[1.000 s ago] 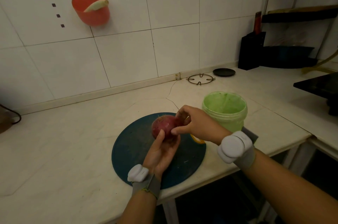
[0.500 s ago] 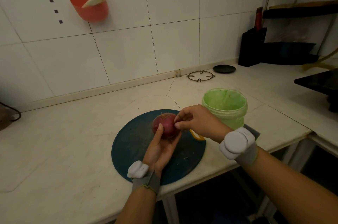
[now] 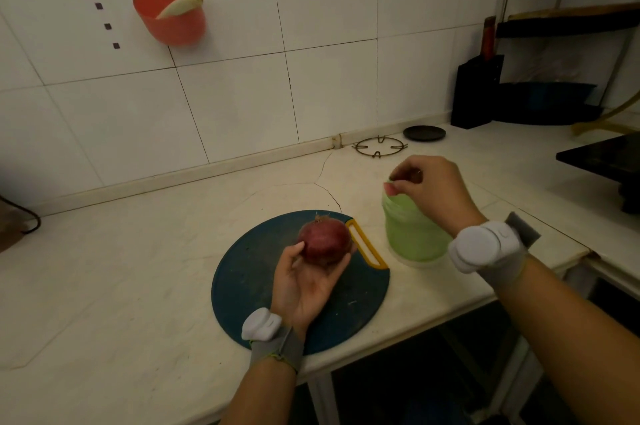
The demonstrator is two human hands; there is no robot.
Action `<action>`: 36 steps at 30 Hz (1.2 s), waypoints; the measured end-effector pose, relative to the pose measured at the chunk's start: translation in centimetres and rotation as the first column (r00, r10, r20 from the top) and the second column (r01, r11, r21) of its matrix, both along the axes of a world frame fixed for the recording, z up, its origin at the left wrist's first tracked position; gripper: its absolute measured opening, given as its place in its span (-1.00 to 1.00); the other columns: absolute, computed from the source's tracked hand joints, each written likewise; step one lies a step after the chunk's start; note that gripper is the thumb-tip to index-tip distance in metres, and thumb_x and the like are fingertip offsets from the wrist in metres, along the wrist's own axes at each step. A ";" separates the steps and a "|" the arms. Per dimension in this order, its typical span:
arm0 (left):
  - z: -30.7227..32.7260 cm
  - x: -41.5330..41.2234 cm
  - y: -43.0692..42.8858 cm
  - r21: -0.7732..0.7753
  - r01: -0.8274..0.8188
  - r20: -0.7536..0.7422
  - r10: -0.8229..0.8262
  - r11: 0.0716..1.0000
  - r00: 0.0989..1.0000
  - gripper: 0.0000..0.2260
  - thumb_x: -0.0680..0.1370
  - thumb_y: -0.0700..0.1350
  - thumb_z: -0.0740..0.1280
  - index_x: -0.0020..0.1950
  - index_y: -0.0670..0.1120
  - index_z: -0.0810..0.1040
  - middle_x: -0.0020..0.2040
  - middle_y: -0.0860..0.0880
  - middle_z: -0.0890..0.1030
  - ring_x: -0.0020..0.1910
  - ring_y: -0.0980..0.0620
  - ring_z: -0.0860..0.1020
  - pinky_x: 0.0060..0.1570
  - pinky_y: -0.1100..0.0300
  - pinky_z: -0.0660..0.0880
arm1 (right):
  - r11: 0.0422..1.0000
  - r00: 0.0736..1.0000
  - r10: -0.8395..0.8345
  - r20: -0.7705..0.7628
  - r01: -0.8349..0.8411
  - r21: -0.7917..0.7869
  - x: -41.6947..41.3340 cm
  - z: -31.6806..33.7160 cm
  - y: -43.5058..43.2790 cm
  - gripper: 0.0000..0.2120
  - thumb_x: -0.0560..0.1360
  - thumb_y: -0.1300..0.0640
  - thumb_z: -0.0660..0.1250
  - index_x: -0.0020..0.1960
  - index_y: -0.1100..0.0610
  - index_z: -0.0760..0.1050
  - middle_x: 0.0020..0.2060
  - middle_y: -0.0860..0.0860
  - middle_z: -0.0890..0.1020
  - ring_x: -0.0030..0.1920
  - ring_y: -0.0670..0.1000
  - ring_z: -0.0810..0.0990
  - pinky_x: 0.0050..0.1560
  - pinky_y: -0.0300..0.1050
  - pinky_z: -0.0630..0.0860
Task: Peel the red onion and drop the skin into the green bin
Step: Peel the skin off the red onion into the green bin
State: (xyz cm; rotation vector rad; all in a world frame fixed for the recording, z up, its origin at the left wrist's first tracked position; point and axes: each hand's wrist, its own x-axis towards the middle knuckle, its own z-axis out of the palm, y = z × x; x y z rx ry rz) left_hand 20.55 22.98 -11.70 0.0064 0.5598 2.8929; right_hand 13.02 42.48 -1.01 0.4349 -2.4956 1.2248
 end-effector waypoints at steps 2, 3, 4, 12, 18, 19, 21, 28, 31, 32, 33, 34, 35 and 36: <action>0.2 0.2 0.0 -0.021 0.066 -0.041 -0.067 0.998 0.997 -0.41 0.21 -0.19 0.58 0.22 -0.22 0.57 0.32 -0.38 0.41 0.23 -0.40 0.46 -0.05 -0.11 0.59 | 0.994 0.995 -0.089 -0.032 0.091 0.055 -1.1 -0.1 1.2 -0.89 0.39 0.17 0.45 -0.08 0.08 0.59 -0.20 -0.06 0.60 -0.20 -0.14 0.51 -0.16 -0.36 0.35; 0.3 0.4 0.0 -0.030 0.096 -0.055 -0.098 0.995 0.994 -0.45 0.23 -0.16 0.58 0.19 -0.24 0.59 0.32 -0.39 0.41 0.19 -0.38 0.50 -0.04 -0.09 0.60 | 0.990 0.992 -0.119 -0.033 0.121 0.074 -1.5 -0.2 1.7 -0.90 0.41 0.18 0.44 -0.07 0.09 0.59 -0.18 -0.03 0.62 -0.21 -0.14 0.51 -0.15 -0.35 0.35; 0.3 0.5 0.0 -0.034 0.121 -0.060 -0.123 0.992 0.991 -0.46 0.24 -0.13 0.58 0.18 -0.25 0.59 0.32 -0.40 0.40 0.13 -0.35 0.54 -0.04 -0.06 0.60 | 0.986 0.990 -0.137 -0.032 0.140 0.090 -1.7 -0.4 2.0 -0.92 0.45 0.20 0.40 -0.06 0.09 0.59 -0.16 -0.01 0.64 -0.25 -0.18 0.50 -0.18 -0.40 0.33; -0.2 0.4 -0.2 -0.060 0.164 -0.070 -0.168 0.985 0.983 -0.36 0.28 0.01 0.56 0.29 -0.19 0.51 0.29 -0.41 0.42 -0.30 -0.13 0.62 -0.30 0.13 0.62 | 0.949 0.967 -0.151 -0.207 0.200 0.242 -2.1 -1.0 1.0 -0.82 0.55 0.20 0.23 0.03 0.10 0.60 0.08 0.07 0.57 0.12 0.08 0.48 0.09 -0.14 0.34; -0.6 0.2 -0.4 -0.137 0.175 -0.116 -0.192 0.975 0.975 -0.41 0.31 0.08 0.52 0.24 -0.19 0.56 0.25 -0.39 0.47 -0.32 -0.09 0.61 -0.28 0.17 0.60 | 0.957 0.978 -0.135 -0.158 0.170 0.234 -2.1 -0.9 1.0 -0.78 0.56 0.11 0.22 0.11 0.12 0.59 0.09 0.07 0.59 0.09 0.05 0.51 0.07 -0.16 0.34; -0.7 0.1 -0.4 -0.148 0.177 -0.121 -0.195 0.973 0.973 -0.41 0.31 0.09 0.52 0.25 -0.18 0.56 0.24 -0.39 0.48 -0.31 -0.09 0.61 -0.28 0.17 0.60 | 0.973 0.988 -0.069 -0.135 0.097 0.210 -1.6 -0.9 0.6 -0.76 0.56 0.07 0.23 0.13 0.10 0.58 0.08 0.04 0.59 0.07 0.01 0.51 0.09 -0.16 0.36; -0.6 0.1 -0.3 -0.158 0.177 -0.114 -0.196 0.971 0.974 -0.39 0.30 0.09 0.53 0.25 -0.19 0.56 0.24 -0.39 0.48 -0.30 -0.11 0.61 -0.27 0.15 0.61 | 0.978 0.985 0.122 -0.124 -0.099 0.182 -0.1 -1.1 -0.3 -0.73 0.50 -0.04 0.29 0.13 0.04 0.56 0.05 -0.04 0.57 0.02 -0.08 0.51 0.10 -0.16 0.46; -0.7 0.0 -0.3 -0.129 0.102 -0.091 -0.115 0.986 0.989 -0.43 0.45 0.21 0.29 0.23 -0.22 0.56 0.21 -0.33 0.51 -0.04 -0.18 0.61 -0.08 0.02 0.59 | 0.814 0.804 0.561 -0.195 -0.493 0.308 3.8 -3.6 -3.4 -0.53 0.26 -0.07 0.52 0.07 0.02 0.44 0.05 -0.08 0.48 0.05 -0.09 0.45 0.07 -0.27 0.42; -0.8 0.0 -0.3 -0.144 0.063 -0.078 -0.074 0.988 0.994 -0.42 0.50 0.21 0.19 0.26 -0.23 0.53 0.26 -0.32 0.49 0.16 -0.25 0.54 0.12 -0.06 0.53 | 0.828 0.795 0.550 -0.257 -0.476 0.296 4.0 -4.8 -4.4 -0.52 0.25 0.06 0.54 -0.01 -0.05 0.29 0.04 -0.04 0.47 0.01 -0.06 0.42 -0.01 -0.29 0.38; -0.9 -0.1 -0.3 -0.155 0.044 -0.068 -0.055 0.987 0.996 -0.43 0.50 0.21 0.19 0.25 -0.23 0.54 0.26 -0.32 0.49 0.19 -0.26 0.52 0.18 -0.08 0.49 | 0.841 0.804 0.532 -0.267 -0.463 0.281 4.1 -5.2 -4.7 -0.51 0.25 0.11 0.53 -0.04 -0.07 0.25 0.04 -0.03 0.48 0.00 -0.09 0.39 -0.03 -0.34 0.34; -1.0 -0.2 -0.3 -0.167 0.024 -0.055 -0.033 0.986 0.998 -0.44 0.51 0.21 0.19 0.24 -0.23 0.56 0.26 -0.31 0.50 0.20 -0.25 0.52 0.22 -0.08 0.45 | 0.853 0.811 0.514 -0.278 -0.451 0.263 4.2 -5.6 -5.1 -0.50 0.26 0.14 0.52 -0.07 -0.09 0.22 0.03 -0.02 0.48 -0.02 -0.11 0.37 -0.04 -0.38 0.32; -1.1 -0.3 -0.4 -0.177 0.004 -0.043 -0.012 0.984 0.999 -0.43 0.52 0.21 0.17 0.22 -0.23 0.57 0.24 -0.30 0.51 0.19 -0.24 0.52 0.24 -0.07 0.43 | 0.863 0.815 0.500 -0.292 -0.441 0.247 4.3 -6.0 -5.4 -0.49 0.26 0.17 0.51 -0.09 -0.10 0.20 0.02 -0.02 0.48 -0.04 -0.12 0.36 -0.05 -0.40 0.30; -1.2 -0.3 -0.4 -0.178 -0.009 -0.036 0.002 0.984 0.999 -0.43 0.52 0.22 0.15 0.20 -0.23 0.58 0.23 -0.30 0.52 0.18 -0.23 0.53 0.22 -0.06 0.45 | 0.870 0.816 0.490 -0.307 -0.433 0.237 4.4 -6.3 -5.7 -0.50 0.26 0.18 0.50 -0.11 -0.09 0.19 0.00 -0.01 0.48 -0.05 -0.12 0.35 -0.06 -0.41 0.30; -1.3 -0.4 -0.5 -0.171 -0.016 -0.033 0.010 0.985 0.999 -0.43 0.52 0.22 0.14 0.20 -0.24 0.58 0.21 -0.30 0.53 0.16 -0.23 0.55 0.19 -0.06 0.49 | 0.874 0.817 0.484 -0.315 -0.428 0.232 4.3 -6.5 -5.8 -0.51 0.26 0.20 0.50 -0.12 -0.07 0.20 -0.01 0.00 0.48 -0.07 -0.11 0.34 -0.08 -0.40 0.30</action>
